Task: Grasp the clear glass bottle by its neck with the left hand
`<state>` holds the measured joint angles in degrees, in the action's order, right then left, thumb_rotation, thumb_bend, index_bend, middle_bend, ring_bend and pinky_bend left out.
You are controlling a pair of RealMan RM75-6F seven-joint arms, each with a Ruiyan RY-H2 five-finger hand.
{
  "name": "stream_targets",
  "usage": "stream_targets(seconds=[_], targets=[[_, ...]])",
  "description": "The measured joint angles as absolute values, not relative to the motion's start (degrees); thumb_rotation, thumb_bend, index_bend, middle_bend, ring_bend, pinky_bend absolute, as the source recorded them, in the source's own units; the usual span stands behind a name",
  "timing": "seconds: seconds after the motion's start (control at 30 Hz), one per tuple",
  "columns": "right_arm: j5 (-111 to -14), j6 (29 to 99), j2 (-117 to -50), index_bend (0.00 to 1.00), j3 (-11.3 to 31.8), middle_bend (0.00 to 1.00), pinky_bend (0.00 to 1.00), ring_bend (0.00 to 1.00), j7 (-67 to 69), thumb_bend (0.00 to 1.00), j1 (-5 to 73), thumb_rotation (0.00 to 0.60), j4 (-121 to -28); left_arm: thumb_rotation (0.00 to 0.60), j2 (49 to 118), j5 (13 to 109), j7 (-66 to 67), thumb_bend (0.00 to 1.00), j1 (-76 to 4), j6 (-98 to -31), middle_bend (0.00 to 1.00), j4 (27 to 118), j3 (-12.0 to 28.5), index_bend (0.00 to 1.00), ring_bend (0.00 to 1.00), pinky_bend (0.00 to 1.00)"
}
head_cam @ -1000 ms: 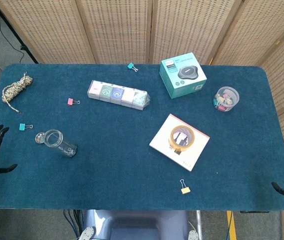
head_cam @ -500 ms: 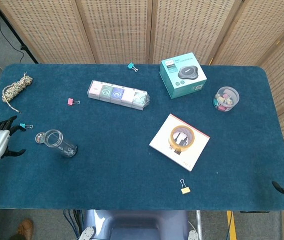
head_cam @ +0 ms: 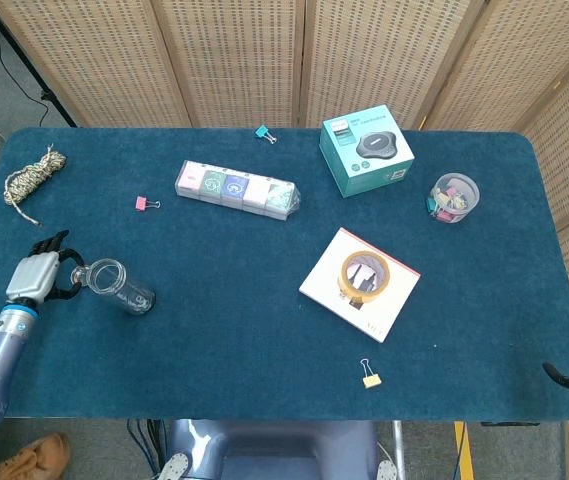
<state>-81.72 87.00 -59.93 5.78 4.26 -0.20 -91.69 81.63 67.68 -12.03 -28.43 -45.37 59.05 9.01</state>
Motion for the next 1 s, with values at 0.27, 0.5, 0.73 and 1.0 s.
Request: stream_targets(seconds=[0.27,0.5,0.73,1.0], targets=[[-81.8,86.9,-59.8,0.0,5.7,0.0,0.0,0.0,4.7,0.0,-0.2,0.6,-91.8,0.6,83.0,67.0,-11.6,0.38,-28.2,-45.8,0.0,57.0,8.9,0.5,0.0,0.0],[-81.9,86.9,-59.8,0.0,5.6,0.0,0.0,0.0,4.6,0.0,-0.1,0.6,-91.9,0.6,83.7,66.7,-10.4,0.4,-28.2,-46.4,0.0,55.9,9.2,0.51,0.0,0.0],[-82.0,86.9,-59.9,0.0,5.7,0.0,0.0,0.0,5.1,0.0,-0.1,0.6,-91.8,0.6,84.9,66.3,-7.9,0.4,-28.3,-47.4,0.0,55.2,9.3,0.51,0.0,0.0],[-82.3,87.7,-59.8,0.0,5.8,0.0,0.0,0.0,5.5,0.0,-0.3,0.6,-91.8,0.6,86.2,66.1,-6.9,0.4,-28.1,-48.4,0.0,53.9,9.4,0.53,0.0,0.0]])
